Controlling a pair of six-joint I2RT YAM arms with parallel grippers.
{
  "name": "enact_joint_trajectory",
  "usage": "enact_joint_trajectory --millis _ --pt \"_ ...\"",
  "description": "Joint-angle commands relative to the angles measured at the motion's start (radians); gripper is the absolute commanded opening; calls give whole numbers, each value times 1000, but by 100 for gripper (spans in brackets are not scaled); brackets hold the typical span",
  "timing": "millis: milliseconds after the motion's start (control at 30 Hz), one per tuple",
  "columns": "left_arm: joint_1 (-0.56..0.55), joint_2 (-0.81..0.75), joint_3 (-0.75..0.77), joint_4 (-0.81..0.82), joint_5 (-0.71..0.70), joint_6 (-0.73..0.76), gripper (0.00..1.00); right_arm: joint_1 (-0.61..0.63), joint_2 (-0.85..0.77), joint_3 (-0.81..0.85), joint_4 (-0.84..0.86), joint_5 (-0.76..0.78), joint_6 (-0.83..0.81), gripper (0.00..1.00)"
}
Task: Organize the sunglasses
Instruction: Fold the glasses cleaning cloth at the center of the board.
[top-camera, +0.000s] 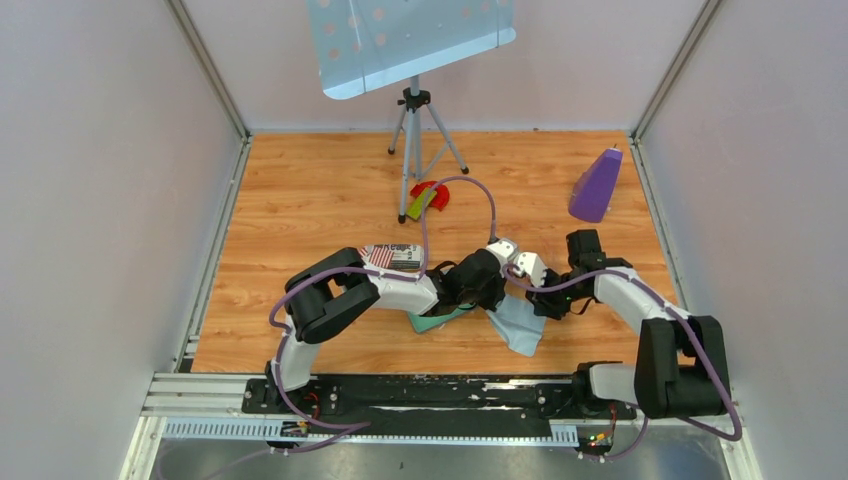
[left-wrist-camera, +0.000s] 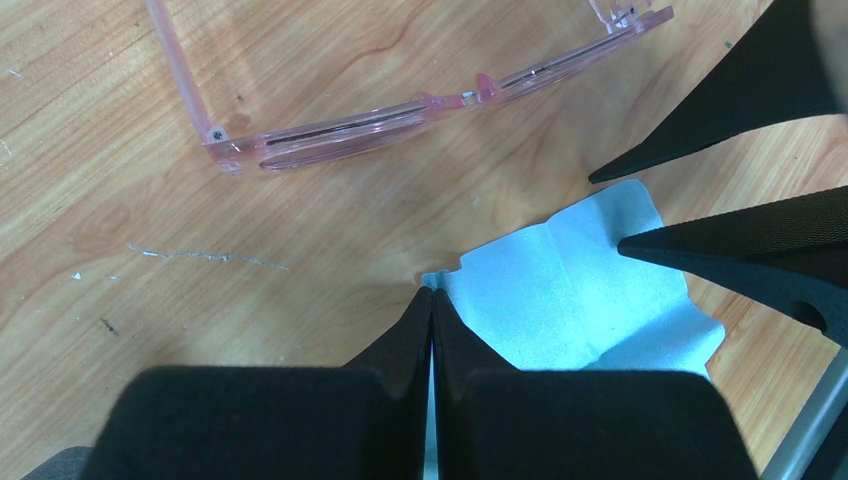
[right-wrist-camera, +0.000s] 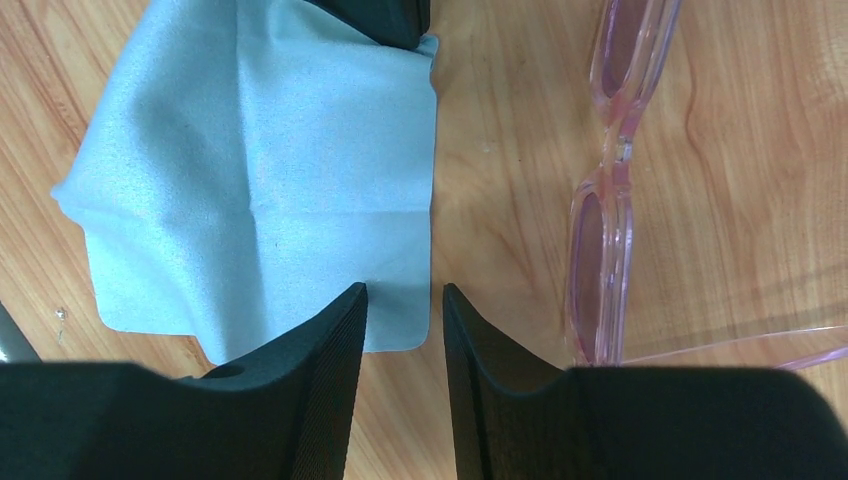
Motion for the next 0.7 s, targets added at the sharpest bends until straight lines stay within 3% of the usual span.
enact_joint_trajectory --millis 0,667 --pt "7 6 -26 -24 11 -4 0 14 -3 -74 -44 131 -2 38" --pt "9 6 -31 -14 26 -6 0 -49 -61 81 -251 0 -16 44"
